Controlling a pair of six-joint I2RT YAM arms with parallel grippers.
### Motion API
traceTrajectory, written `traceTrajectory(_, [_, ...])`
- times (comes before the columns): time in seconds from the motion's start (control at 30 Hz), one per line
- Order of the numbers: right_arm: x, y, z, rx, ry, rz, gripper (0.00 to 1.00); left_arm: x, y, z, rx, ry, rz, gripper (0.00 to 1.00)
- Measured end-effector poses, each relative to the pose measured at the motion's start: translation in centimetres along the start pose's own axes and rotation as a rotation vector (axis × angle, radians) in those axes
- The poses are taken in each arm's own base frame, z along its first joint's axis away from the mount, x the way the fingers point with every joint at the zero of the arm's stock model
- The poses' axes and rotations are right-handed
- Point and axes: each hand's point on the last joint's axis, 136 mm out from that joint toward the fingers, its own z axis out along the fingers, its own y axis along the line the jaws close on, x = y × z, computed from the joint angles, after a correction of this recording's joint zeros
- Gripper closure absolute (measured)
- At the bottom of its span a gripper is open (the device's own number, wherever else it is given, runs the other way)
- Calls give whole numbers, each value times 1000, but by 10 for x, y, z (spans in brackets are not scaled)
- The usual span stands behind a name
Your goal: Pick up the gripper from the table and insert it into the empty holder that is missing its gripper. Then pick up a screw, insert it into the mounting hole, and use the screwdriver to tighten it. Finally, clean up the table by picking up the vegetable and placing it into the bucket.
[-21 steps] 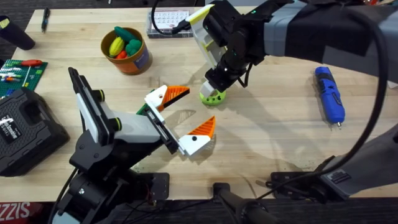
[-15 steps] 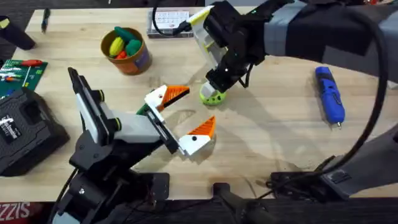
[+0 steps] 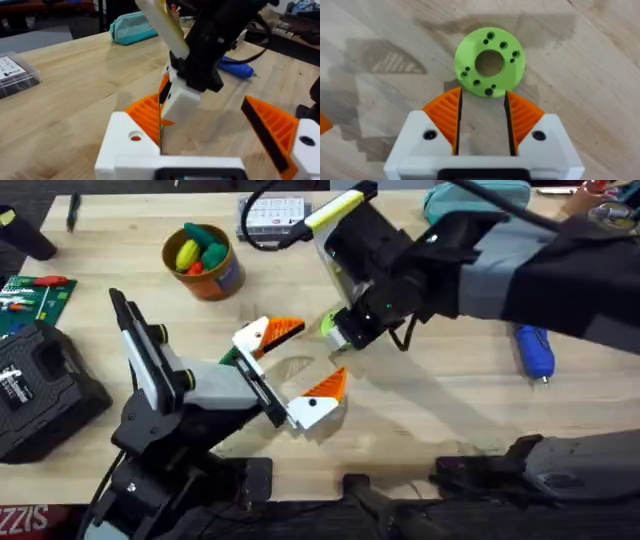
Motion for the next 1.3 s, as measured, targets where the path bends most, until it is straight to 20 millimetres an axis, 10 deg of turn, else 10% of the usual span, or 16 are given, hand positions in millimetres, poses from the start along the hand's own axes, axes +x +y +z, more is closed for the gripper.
traceTrajectory(0.37, [12, 0, 30, 11, 75, -14, 518, 0, 0, 0, 0, 0, 0, 16])
traceTrajectory(0.6, [10, 1, 30, 10, 66, -21, 557, 0, 0, 0, 0, 0, 0, 16])
traceTrajectory(0.73, [9, 1, 30, 10, 63, -24, 745, 0, 0, 0, 0, 0, 0, 16])
traceTrajectory(1.3, [14, 0, 30, 12, 83, -26, 750, 0, 0, 0, 0, 0, 0, 16])
